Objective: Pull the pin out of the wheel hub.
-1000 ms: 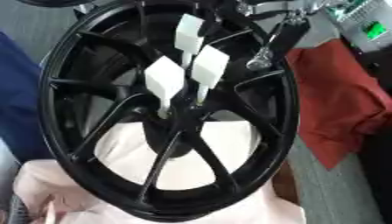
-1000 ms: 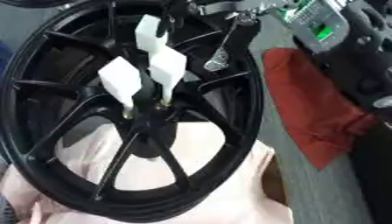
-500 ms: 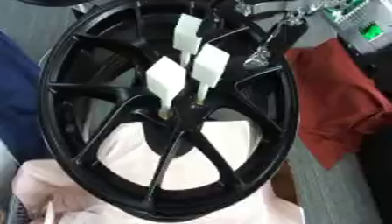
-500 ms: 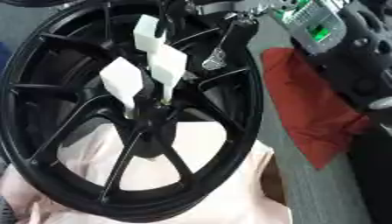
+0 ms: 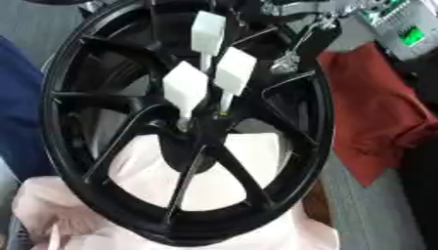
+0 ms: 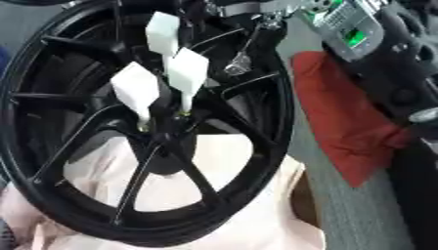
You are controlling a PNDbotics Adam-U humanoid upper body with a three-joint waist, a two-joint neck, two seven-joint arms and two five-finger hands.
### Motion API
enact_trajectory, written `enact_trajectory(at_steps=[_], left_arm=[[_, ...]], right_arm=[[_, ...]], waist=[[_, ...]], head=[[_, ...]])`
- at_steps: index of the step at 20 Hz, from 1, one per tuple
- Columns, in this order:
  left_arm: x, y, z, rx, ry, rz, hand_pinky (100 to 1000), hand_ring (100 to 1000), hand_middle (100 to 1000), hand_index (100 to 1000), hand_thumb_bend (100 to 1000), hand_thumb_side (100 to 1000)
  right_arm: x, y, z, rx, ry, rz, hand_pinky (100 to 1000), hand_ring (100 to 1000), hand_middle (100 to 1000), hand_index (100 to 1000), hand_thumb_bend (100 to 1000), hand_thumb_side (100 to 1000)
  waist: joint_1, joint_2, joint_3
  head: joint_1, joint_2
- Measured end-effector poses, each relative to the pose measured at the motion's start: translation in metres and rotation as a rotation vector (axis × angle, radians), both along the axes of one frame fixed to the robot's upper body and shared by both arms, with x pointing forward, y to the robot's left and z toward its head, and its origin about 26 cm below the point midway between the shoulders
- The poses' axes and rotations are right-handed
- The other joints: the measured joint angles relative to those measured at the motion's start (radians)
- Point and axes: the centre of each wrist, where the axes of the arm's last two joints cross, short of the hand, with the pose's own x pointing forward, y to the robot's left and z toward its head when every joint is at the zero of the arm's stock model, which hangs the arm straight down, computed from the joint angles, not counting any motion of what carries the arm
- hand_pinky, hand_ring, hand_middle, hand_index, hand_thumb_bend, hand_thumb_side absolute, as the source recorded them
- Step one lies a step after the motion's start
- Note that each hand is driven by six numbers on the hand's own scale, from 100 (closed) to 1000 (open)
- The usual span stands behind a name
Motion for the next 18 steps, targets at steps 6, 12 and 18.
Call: enact_trajectory(at_steps=[6,12,18], left_arm=[[0.0004,-0.0011,0.0002,-0.005,-0.003,-0.003,665,515,521,686,380,523],[0.0006,-0.0014,0.0001,-0.007,-0.003,-0.003,666,516,520,685,381,522],[0.0006,-0.0001,0.0003,-0.008,-0.004,0.002,666,517,521,685,384,522]], right_arm=[[0.0006,0.0012,0.0003,0.013,-0.004,0.011,636,612,625,770,343,178],[0.0019,0.0031,-0.0038,0.025,0.007,0.017,629,612,627,788,349,190],[0.0026,0.0044,-0.0058,0.027,0.021,0.018,620,610,625,789,348,207]], waist=[[0.000,0.005,0.000],[-0.004,0.009,0.000],[-0.005,0.009,0.000]], head=[[-0.004,0.000],[-0.004,0.000],[-0.004,0.000]])
